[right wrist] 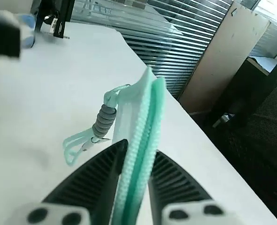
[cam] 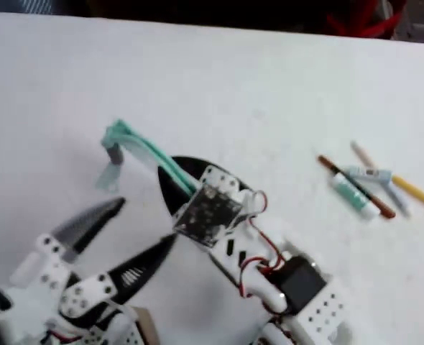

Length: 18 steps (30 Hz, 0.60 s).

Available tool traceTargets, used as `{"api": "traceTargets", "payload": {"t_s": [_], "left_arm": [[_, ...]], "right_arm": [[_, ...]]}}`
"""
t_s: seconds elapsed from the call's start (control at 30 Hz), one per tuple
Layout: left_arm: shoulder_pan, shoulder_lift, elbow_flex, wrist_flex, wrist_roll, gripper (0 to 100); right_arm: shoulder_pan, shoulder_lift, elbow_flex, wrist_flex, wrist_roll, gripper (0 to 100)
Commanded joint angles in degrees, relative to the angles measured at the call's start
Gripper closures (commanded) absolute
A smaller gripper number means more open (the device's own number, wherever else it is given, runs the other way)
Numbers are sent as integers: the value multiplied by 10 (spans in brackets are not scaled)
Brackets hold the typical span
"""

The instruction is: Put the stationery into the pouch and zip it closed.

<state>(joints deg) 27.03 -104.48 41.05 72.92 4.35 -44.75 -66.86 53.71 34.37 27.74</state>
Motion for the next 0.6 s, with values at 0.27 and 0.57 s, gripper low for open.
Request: {"api": "traceTargets", "payload": {"t_s": [0.27, 0.57], "left_arm": [[-29, 220, -85, -2, 75, 710], [-22, 318, -170, 26, 113, 713]], "right_arm": [[-45, -156, 113, -115, 111, 980], [-17, -162, 126, -165, 115, 980]]}}
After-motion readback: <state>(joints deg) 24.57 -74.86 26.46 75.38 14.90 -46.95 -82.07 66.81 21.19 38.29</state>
